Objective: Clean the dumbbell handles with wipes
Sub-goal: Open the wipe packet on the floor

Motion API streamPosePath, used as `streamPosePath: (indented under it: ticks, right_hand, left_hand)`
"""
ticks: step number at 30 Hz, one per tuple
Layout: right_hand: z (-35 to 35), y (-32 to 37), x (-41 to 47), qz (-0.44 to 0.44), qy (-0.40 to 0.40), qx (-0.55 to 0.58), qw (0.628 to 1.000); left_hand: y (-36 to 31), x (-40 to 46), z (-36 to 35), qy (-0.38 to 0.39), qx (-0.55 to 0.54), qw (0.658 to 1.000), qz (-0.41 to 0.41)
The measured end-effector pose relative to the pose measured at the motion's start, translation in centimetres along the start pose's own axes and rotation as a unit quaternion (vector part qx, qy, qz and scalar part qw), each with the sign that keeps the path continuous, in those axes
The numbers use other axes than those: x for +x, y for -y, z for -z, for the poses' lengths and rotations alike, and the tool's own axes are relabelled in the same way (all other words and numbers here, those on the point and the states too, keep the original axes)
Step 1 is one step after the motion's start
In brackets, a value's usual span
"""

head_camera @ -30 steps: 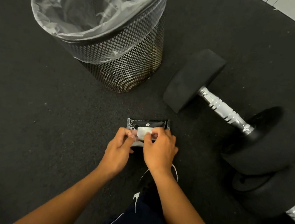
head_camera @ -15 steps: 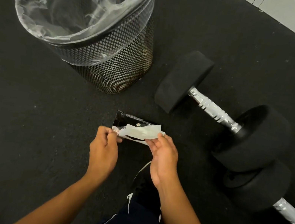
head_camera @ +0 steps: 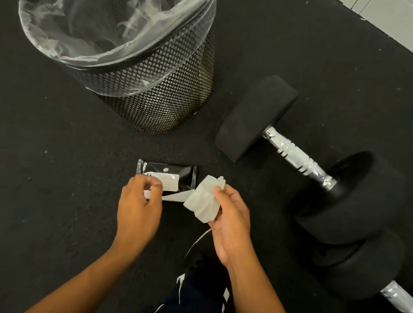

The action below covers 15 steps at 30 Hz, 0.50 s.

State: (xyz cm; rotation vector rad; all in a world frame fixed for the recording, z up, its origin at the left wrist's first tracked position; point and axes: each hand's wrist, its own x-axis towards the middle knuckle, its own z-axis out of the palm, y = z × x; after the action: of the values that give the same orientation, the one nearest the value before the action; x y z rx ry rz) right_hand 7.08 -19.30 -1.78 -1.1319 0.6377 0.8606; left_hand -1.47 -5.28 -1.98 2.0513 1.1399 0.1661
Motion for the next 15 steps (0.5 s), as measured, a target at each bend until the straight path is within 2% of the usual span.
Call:
streamPosePath:
  ticks: [1,3,4,6,8,10,12,13,15]
  right_hand:
    - [0.1,0.1,0.0,0.000,0.006,0.001,1.000]
    - [0.2,0.3,-0.1,0.001,0.018,0.004,1.000]
    - [0.2,0.4,-0.1,-0.001,0.025,0.002,1.000]
    - [0.2,0.6,-0.3,-0.001,0.034,-0.010,0.999]
    - [0.3,0.7,-0.5,0.005,0.041,-0.026,0.999]
    - [0.4,1.0,-1.0,0.007,0.042,-0.033,0.999]
    - [0.5,1.4,-1.5,0.010,0.046,-0.030,0.998]
    - [0.7,1.7,-1.9,0.013,0.048,-0.022,0.999]
    - [1.0,2.4,-2.8,0.025,0.048,-0.008,0.999]
  left_hand:
    - [0.9,0.0,-0.4,0.022,0.073,0.995,-0.061]
    - [3.1,-0.2,-1.5,0.113,0.230,0.953,-0.161]
    - [4.0,-0.4,-1.9,0.153,0.274,0.931,-0.185]
    - [4.7,-0.7,-2.3,0.184,0.323,0.907,-0.200]
    - [4.0,-0.8,-2.3,0.165,0.324,0.913,-0.188]
    - [1.6,-0.6,-1.5,0.147,0.253,0.946,-0.141]
    - [-0.9,-0.2,-0.7,0.160,0.092,0.980,-0.072]
    - [-2.3,-0.1,-0.2,0.194,0.003,0.981,-0.029]
    - [-5.1,0.0,0.7,0.277,-0.153,0.947,0.048]
